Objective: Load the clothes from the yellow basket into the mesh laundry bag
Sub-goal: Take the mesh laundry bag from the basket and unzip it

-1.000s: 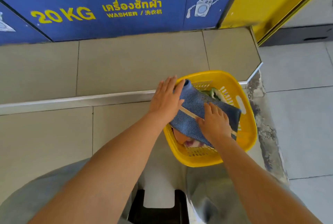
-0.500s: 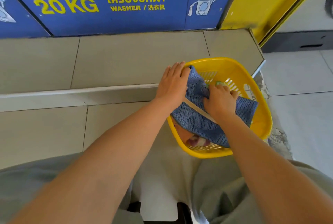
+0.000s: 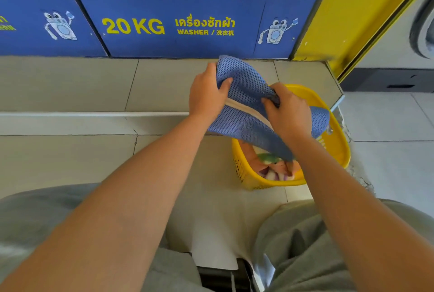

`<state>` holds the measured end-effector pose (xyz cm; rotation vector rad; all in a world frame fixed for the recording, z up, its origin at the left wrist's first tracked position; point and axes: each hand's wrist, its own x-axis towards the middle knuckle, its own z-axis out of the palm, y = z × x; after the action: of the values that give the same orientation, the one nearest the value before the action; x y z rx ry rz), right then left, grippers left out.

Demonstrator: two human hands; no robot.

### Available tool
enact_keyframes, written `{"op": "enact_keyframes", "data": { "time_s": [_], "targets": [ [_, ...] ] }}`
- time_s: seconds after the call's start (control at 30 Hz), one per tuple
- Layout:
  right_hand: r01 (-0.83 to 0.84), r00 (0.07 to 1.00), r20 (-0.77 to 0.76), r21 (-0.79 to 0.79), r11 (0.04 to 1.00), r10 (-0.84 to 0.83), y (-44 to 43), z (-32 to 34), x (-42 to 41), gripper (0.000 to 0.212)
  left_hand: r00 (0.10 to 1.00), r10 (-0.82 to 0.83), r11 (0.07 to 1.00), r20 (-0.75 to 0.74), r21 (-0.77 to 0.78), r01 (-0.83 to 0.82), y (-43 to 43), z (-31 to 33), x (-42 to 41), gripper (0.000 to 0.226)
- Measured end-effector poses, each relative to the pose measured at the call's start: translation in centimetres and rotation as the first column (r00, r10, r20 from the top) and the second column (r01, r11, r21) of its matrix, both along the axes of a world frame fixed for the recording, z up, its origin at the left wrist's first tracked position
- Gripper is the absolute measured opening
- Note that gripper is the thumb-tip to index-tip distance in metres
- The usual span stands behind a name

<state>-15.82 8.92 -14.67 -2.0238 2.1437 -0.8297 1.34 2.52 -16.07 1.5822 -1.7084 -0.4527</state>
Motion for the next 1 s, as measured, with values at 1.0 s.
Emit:
{"op": "enact_keyframes", "data": {
  "time_s": [1.0],
  "targets": [
    [-0.117, 0.529, 0.648, 0.695, 0.709, -0.548, -4.7, -9.4, 14.4, 0.030, 0.870, 0.177, 0.397, -0.460, 0.842, 0.364, 6.0, -5.3, 18.0, 0.033]
  ]
}}
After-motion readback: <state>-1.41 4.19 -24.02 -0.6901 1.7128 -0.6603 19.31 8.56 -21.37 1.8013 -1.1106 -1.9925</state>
